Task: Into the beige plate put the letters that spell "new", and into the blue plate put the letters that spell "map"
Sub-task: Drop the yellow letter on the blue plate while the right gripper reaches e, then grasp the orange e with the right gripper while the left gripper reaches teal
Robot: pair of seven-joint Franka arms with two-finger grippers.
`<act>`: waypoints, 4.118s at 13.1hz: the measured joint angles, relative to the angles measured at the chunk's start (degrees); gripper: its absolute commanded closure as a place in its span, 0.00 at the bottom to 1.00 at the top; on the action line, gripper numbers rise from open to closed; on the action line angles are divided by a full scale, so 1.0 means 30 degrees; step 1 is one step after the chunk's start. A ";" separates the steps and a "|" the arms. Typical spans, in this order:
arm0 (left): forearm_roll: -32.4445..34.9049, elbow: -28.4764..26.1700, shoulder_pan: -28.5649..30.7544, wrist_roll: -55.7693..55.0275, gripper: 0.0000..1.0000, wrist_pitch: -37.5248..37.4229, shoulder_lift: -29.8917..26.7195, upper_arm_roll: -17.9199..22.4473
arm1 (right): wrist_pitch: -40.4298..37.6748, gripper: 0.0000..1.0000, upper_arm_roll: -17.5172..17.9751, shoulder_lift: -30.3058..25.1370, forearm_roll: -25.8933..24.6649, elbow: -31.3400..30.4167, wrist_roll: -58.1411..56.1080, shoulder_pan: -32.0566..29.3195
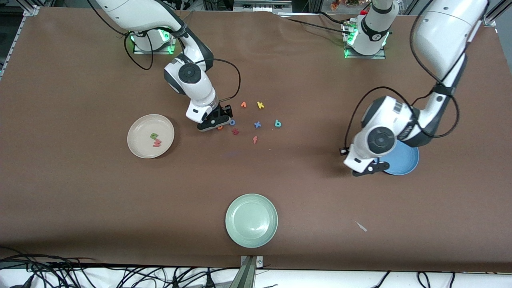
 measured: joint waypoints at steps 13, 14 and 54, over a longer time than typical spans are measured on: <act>0.0028 -0.0612 0.3989 1.1188 0.00 -0.1382 -0.0136 -0.0129 | 0.0064 0.38 -0.0516 0.0078 -0.0633 0.0062 -0.0616 0.0094; 0.0026 -0.0613 0.3916 1.0774 0.00 -0.1381 -0.0134 -0.0442 | 0.0060 0.38 -0.0657 0.0075 -0.0644 0.0062 -0.0939 0.0093; 0.4478 -0.3527 -0.5290 -1.1306 0.39 0.7764 0.2401 -0.4504 | -0.3960 0.91 -0.4943 -0.2938 -0.0954 0.0330 -0.9968 -0.0037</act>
